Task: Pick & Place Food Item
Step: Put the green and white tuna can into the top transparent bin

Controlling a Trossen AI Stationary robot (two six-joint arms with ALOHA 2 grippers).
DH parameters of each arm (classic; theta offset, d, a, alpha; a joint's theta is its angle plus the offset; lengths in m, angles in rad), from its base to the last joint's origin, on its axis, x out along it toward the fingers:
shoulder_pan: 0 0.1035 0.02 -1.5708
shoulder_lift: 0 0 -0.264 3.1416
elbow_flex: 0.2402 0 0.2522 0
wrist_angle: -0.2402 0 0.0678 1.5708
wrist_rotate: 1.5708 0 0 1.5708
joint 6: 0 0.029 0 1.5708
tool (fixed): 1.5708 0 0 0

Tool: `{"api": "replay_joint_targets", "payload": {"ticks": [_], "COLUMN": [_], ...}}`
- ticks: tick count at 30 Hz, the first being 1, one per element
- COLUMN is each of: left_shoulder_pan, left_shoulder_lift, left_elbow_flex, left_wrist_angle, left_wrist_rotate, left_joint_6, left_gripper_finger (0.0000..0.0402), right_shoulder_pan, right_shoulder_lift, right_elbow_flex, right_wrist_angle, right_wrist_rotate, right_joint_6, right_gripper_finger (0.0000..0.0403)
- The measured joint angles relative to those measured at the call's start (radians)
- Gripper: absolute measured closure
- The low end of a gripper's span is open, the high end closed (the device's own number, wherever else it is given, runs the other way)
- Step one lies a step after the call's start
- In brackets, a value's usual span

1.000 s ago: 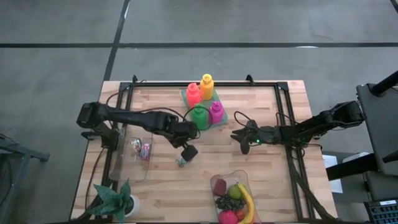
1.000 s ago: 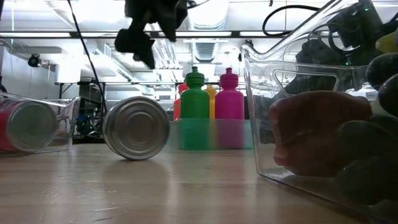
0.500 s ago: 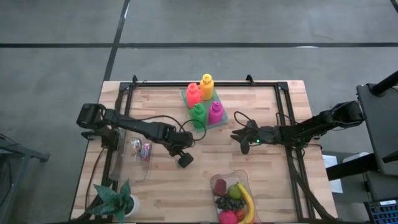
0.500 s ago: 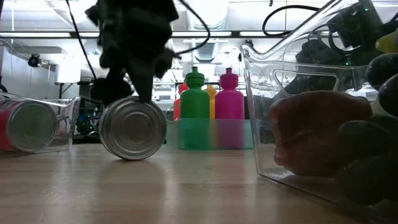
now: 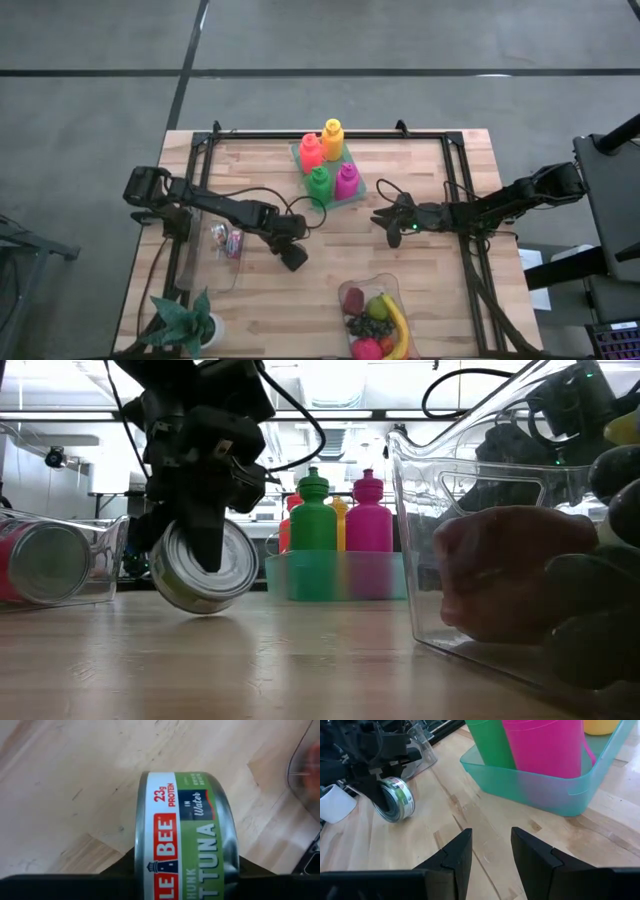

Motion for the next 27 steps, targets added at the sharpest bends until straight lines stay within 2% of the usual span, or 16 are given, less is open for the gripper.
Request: {"api": "replay_joint_targets", "payload": {"ticks": [12, 15, 22, 27], "left_shoulder_pan": [0.010, 0.029, 0.065, 0.066], "left_shoulder_lift": [-0.030, -0.079, -0.260, -0.381], "left_elbow_flex": [0.005, 0.030, 0.140, 0.220], "left_wrist_angle": [-0.019, -0.110, -0.392, -0.619], "left_wrist_rotate": [-0.002, -0.007, -0.121, -0.192], "left_joint_6": [0.001, 0.002, 0.010, -0.121], "left_gripper_finger": [0.0276, 0.0276, 0.0276, 0.0276], "right_shoulder_pan": [0.000, 0.000, 0.000, 0.000], "right_shoulder_lift": [0.000, 0.000, 0.000, 0.000], "right_elbow_flex": [0.000, 0.000, 0.000, 0.000], "right_wrist_angle": [0.000, -0.001, -0.001, -0.001], "right_wrist_rotate": [0.000, 0.000, 0.000, 0.000], "right_joint_6": [0.000, 0.000, 0.000, 0.000], "right_gripper_finger": [0.0269, 0.0269, 0.0269, 0.0269]}}
